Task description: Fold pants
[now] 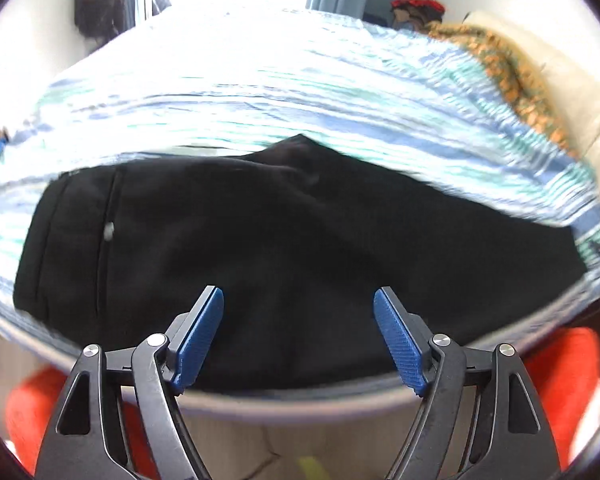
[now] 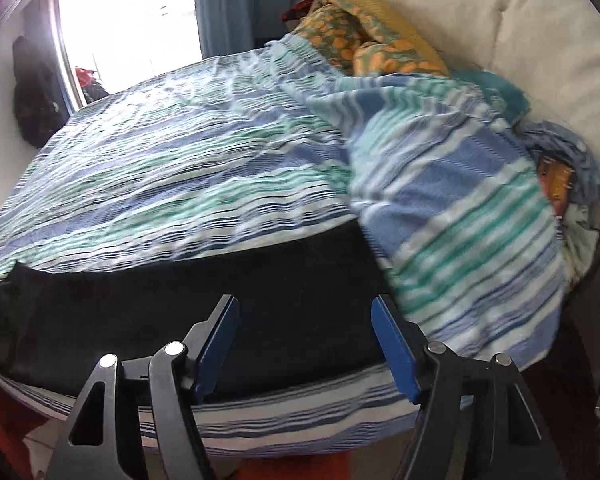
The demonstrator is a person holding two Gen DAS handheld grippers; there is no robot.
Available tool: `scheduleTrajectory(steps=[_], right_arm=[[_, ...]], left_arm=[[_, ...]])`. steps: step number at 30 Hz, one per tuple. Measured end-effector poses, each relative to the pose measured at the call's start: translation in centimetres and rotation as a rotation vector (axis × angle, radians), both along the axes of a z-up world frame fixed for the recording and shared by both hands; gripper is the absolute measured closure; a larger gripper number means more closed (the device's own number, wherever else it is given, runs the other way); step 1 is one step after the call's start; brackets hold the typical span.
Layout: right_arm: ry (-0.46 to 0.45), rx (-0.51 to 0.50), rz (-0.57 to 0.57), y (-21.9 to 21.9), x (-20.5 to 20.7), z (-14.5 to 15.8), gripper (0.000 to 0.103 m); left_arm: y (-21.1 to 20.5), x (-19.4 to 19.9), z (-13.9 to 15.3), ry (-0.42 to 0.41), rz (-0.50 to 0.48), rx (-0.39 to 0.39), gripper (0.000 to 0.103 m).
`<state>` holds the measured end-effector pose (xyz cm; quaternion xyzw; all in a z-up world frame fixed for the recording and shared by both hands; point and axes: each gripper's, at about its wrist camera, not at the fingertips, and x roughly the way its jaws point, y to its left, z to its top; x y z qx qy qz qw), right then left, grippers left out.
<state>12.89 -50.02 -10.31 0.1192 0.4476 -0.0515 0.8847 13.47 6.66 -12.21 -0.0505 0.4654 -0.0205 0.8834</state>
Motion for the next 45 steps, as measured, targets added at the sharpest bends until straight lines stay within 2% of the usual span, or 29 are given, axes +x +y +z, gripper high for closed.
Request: scheduleTrajectory(steps=[3, 4, 5, 7, 8, 11, 12, 14, 15, 16, 18, 19, 20, 21, 23, 26, 28, 31, 34, 36, 38, 41, 45], right_arm=[[0.144, 0.032, 0.031, 1.7, 2.7, -4.7, 0.033], [0.219, 0.026, 0.013, 1.7, 3.1, -6.7, 0.033], [0.253, 0.035, 0.000, 1.6, 3.0, -8.2, 0.032], [0.219, 0.072, 0.001, 1.3, 2.4, -8.7, 0.028], [0.201, 0.079, -0.003, 1.3, 2.2, -8.4, 0.027], [0.178, 0.130, -0.017, 0.8, 1.9, -8.5, 0.025], [0.170, 0.144, -0.025, 0.7, 1.8, -8.4, 0.025], [0.162, 0.164, -0.035, 0.3, 1.7, -8.3, 0.025], [0.160, 0.168, -0.037, 0.2, 1.7, -8.3, 0.024], [0.158, 0.175, -0.036, 0.2, 1.6, -8.3, 0.024], [0.151, 0.192, -0.038, -0.2, 1.7, -8.2, 0.023], [0.144, 0.204, -0.042, -0.3, 1.5, -8.1, 0.023], [0.136, 0.220, -0.046, -0.5, 1.4, -8.1, 0.023], [0.127, 0.236, -0.051, -0.7, 1.2, -8.1, 0.023], [0.116, 0.257, -0.058, -1.0, 0.9, -8.1, 0.023], [0.118, 0.243, -0.052, -0.7, 0.9, -8.0, 0.023], [0.115, 0.234, -0.054, -0.7, 1.0, -8.0, 0.023], [0.120, 0.224, -0.061, -0.6, 1.3, -8.0, 0.023], [0.135, 0.198, -0.056, -0.1, 1.5, -7.9, 0.022], [0.144, 0.176, -0.048, 0.4, 1.6, -7.9, 0.020], [0.151, 0.158, -0.042, 0.6, 1.6, -7.9, 0.020], [0.157, 0.143, -0.028, 0.8, 1.6, -7.9, 0.020], [0.165, 0.124, -0.009, 1.0, 1.6, -7.9, 0.020]], left_arm=[[0.5, 1.5, -5.1, 0.160, -0.022, 0.137, 0.029], [0.8, 1.1, -5.7, 0.165, -0.028, 0.143, 0.027], [1.0, 0.3, -5.5, 0.140, -0.038, 0.148, 0.027], [1.1, -0.5, -4.6, 0.142, -0.042, 0.176, 0.027], [1.4, -0.9, -4.0, 0.140, -0.025, 0.162, 0.029], [1.1, -1.6, -1.6, 0.074, -0.001, 0.055, 0.029], [0.9, -1.3, -0.6, 0.043, -0.003, 0.050, 0.028], [0.5, -0.1, 0.8, -0.015, 0.000, 0.089, 0.013], [0.6, 0.8, 1.0, -0.028, 0.015, 0.118, 0.010], [0.9, 1.5, 0.7, -0.021, 0.034, 0.134, 0.007], [1.3, 4.6, -1.3, 0.069, 0.099, 0.125, 0.007], [2.1, 5.6, -2.9, 0.136, 0.145, 0.103, 0.007], [3.0, 5.7, -4.0, 0.165, 0.171, 0.072, 0.008], [3.3, 5.3, -4.1, 0.139, 0.173, 0.060, 0.008], [2.3, 4.8, -3.2, 0.117, 0.162, 0.117, 0.008], [0.5, 4.2, -0.9, 0.065, 0.103, 0.097, 0.008], [-1.3, 3.8, 0.6, 0.019, 0.053, 0.072, 0.008], [-6.6, 4.3, 2.3, 0.015, -0.102, 0.033, 0.007], [-13.7, 5.6, 3.0, 0.030, -0.291, 0.050, 0.007], [-18.2, 6.6, 3.3, 0.038, -0.381, 0.075, 0.007], [-22.7, 8.2, 2.9, 0.025, -0.435, 0.117, 0.007], [-28.1, 11.3, 2.2, 0.007, -0.452, 0.214, 0.007], [-33.1, 14.3, 1.9, 0.039, -0.454, 0.243, 0.007]])
